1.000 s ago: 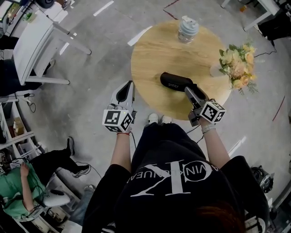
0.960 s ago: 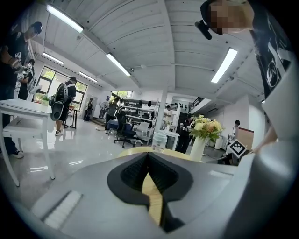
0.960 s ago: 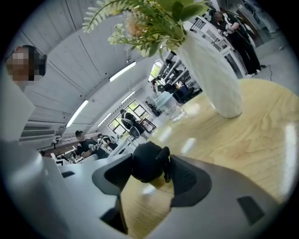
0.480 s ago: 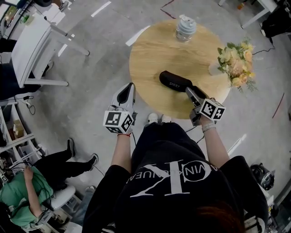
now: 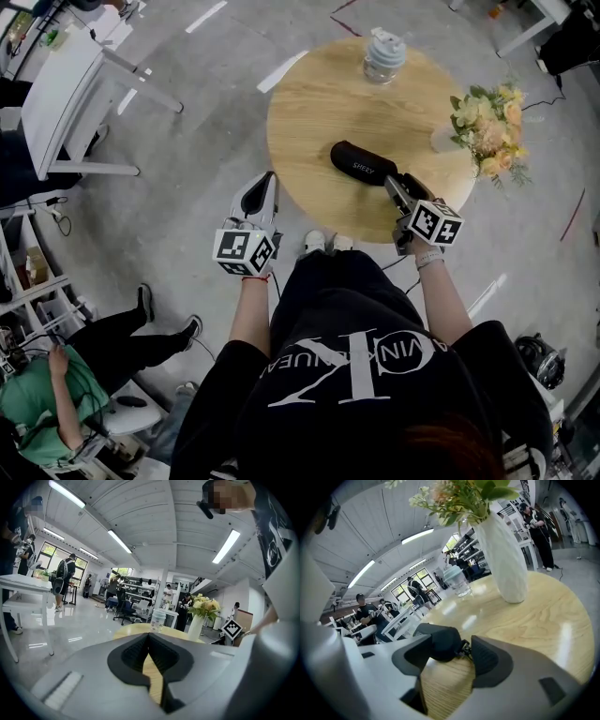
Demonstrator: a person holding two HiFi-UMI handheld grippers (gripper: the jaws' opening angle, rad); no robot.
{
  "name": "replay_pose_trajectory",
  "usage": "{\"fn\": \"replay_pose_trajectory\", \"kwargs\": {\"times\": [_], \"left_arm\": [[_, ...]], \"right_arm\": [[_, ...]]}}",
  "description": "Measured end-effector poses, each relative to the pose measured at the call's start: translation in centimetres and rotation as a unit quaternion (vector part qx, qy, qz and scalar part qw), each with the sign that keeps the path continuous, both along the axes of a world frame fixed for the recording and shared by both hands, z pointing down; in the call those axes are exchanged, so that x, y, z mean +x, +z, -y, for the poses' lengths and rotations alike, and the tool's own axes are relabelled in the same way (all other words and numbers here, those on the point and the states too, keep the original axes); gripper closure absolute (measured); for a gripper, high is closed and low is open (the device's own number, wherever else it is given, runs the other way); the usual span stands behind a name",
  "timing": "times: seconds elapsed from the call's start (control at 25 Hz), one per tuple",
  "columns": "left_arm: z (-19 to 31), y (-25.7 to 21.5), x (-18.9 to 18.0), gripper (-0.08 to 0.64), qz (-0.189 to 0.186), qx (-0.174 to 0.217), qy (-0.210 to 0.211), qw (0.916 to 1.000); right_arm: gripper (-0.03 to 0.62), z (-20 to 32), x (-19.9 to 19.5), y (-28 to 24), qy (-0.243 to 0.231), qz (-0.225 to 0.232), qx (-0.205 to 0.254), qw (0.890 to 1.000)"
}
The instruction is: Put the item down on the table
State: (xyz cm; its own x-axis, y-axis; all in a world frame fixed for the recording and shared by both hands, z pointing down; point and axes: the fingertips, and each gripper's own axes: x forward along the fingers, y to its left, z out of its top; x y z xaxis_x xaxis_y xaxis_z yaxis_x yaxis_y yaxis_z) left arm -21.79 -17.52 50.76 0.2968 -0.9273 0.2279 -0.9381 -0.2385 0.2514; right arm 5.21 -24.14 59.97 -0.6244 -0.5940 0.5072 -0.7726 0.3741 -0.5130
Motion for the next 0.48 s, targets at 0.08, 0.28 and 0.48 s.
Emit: {"fn": "replay_pose_trajectory", "kwargs": {"times": [0.08,0.28,0.48], "left_arm": [[-0.1,0.1,-0.1,0.548,-0.001,0.0,0.0,1.0],[-0.1,0.1,-0.3,0.548,-0.003,0.001,0.003,1.0],[0.3,0.1,0.0,0.548,-0.008,0.002,0.013,0.9999]], "right_arm": [[0.354,0.1,0.1,-0.1,0.004,-0.007,0.005,1.0],[0.354,0.3,0.2,-1.1,0.011,-0.016,0.03,0.999],[0.39,0.3,0.9,-2.9,0.018,-0.04,0.078,0.996]]}}
